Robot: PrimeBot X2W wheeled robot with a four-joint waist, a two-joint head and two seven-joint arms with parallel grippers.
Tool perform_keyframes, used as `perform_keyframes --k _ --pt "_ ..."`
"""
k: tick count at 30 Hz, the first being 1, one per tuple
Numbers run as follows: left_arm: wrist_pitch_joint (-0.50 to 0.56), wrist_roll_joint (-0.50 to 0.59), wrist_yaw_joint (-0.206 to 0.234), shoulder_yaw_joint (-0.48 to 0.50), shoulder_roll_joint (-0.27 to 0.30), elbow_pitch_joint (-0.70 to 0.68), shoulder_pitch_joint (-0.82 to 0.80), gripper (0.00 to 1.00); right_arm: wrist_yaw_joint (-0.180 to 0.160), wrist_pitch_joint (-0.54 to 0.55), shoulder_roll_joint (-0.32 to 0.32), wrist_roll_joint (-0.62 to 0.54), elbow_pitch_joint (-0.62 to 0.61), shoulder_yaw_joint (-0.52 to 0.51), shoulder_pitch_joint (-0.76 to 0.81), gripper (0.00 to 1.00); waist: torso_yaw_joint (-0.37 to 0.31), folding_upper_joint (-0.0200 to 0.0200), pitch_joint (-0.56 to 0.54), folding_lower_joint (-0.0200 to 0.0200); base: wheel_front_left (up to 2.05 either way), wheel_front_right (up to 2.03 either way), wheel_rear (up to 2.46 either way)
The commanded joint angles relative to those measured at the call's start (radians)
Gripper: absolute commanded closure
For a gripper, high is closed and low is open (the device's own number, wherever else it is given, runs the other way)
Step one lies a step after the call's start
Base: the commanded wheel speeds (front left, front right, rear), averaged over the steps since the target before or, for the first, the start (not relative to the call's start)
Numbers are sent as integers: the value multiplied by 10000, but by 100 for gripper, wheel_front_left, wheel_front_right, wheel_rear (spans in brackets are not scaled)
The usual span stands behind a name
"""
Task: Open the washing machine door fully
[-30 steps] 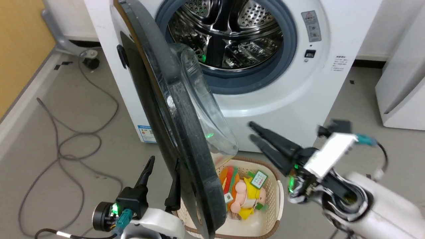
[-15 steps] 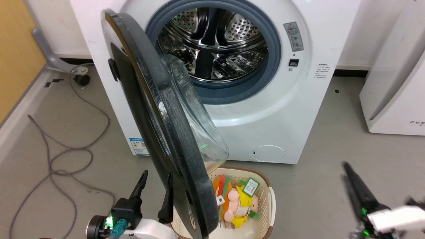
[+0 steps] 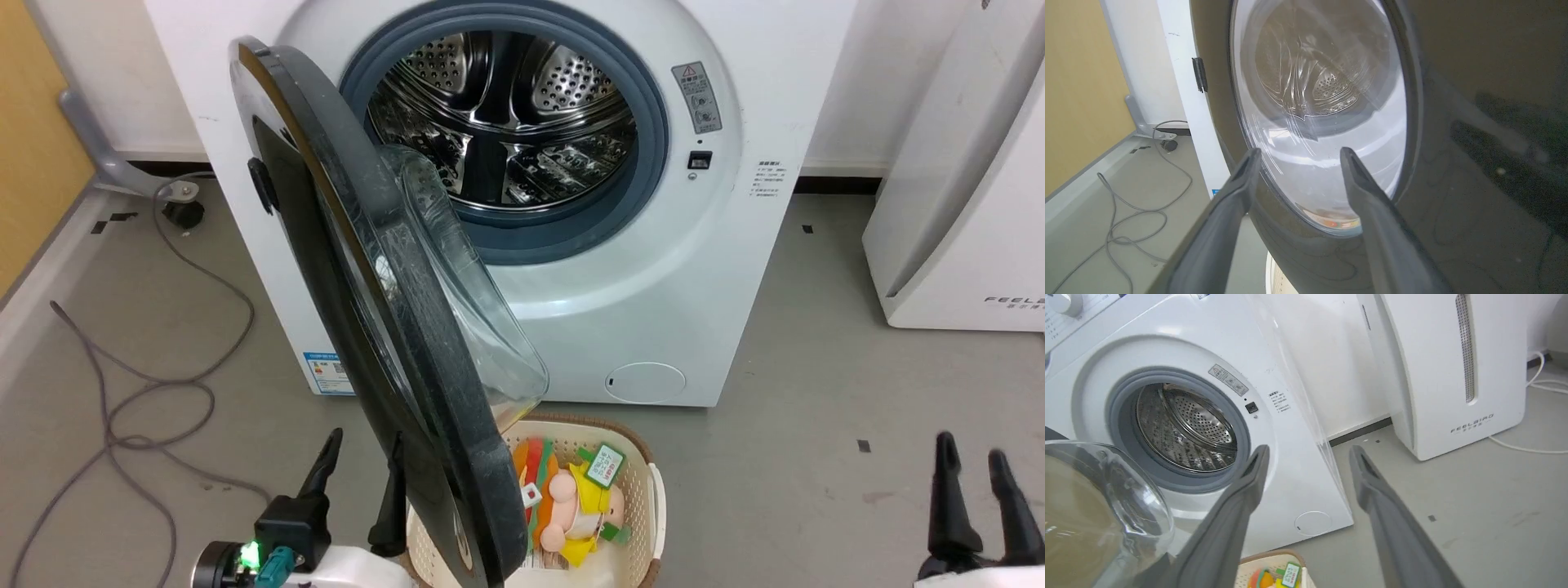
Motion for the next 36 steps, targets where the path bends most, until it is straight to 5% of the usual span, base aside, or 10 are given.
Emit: perform_keyframes --k 1,8,19,20,21,24,36 --pt "-53 15 70 64 79 -44 79 0 10 67 191 -729 -398 -154 141 0 -21 0 27 1 0 0 0" --pt "-53 0 103 140 116 -56 58 0 10 1549 634 -4399 -2770 78 692 0 -127 0 168 1 0 0 0" --pt "-53 41 68 105 184 64 14 0 10 2266 643 -4510 -3009 436 1163 0 -188 0 250 1 0 0 0" --pt "-53 38 63 99 190 83 13 26 10 2277 644 -4462 -2987 433 1153 0 -189 0 253 1 0 0 0" --pt "-53 33 58 96 196 96 9 63 10 2269 644 -4450 -2977 431 1142 0 -192 0 254 1 0 0 0" --pt "-53 25 47 74 202 124 12 100 10 2266 644 -4368 -2932 432 1126 0 -195 0 257 1 0 0 0" --pt "-53 -65 39 47 261 88 -54 100 10 2288 645 -4306 -2800 368 1074 0 -185 0 289 1 0 0 0"
